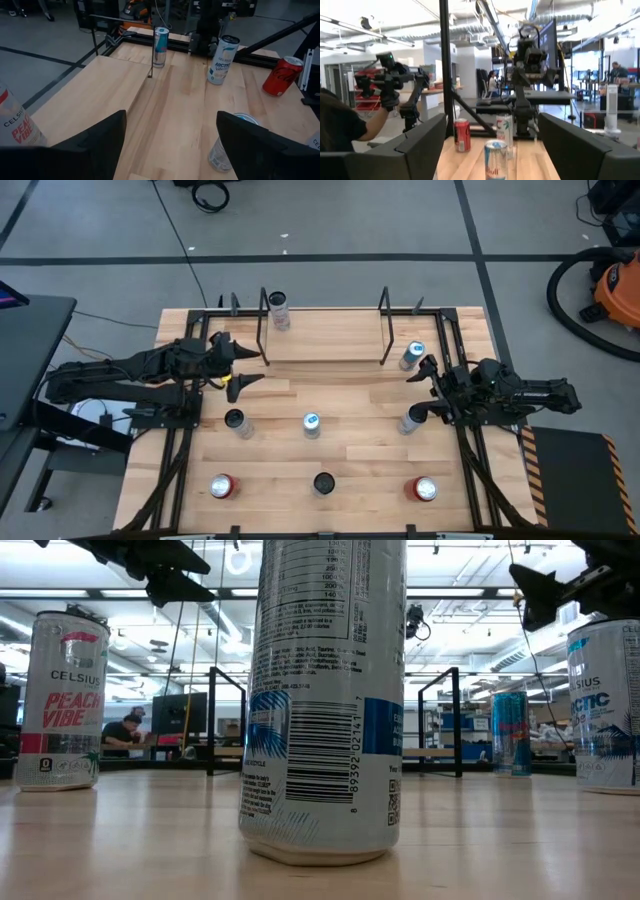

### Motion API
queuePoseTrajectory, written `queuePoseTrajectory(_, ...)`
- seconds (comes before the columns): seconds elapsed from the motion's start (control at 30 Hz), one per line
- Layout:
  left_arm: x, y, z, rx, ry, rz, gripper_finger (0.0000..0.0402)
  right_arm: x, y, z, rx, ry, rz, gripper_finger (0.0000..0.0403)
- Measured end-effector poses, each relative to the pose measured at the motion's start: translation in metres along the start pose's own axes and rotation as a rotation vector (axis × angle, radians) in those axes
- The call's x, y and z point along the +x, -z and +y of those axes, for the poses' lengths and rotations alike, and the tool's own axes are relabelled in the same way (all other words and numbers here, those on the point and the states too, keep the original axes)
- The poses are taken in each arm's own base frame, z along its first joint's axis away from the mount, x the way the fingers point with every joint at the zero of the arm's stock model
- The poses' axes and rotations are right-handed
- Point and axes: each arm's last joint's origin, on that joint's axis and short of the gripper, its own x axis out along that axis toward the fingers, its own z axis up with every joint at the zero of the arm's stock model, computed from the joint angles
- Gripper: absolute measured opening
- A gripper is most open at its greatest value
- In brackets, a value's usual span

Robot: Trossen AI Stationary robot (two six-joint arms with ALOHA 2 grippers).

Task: Place canned beverage on shelf
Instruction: Put the top white blue soda can on the shelf

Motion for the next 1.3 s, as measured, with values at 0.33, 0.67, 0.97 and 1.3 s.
queuePoseTrajectory(0.33, 0.0, 0.0, 0.0, 0.0, 0.0, 0.001, 0.0311, 0.0, -0.007, 0.001, 0.051, -0.016, -0.074, 0.0327)
queuePoseTrajectory(0.67, 0.0, 0.0, 0.0, 0.0, 0.0, 0.002, 0.0311, -0.001, -0.012, 0.0, 0.091, 0.025, -0.126, 0.0327)
queuePoseTrajectory(0.97, 0.0, 0.0, 0.0, 0.0, 0.0, 0.003, 0.0311, 0.0, -0.01, -0.001, 0.101, 0.062, -0.108, 0.0327)
queuePoseTrajectory(1.3, 0.0, 0.001, 0.0, 0.001, -0.001, 0.007, 0.0311, 0.001, -0.035, 0.001, 0.124, 0.079, -0.126, 0.0327)
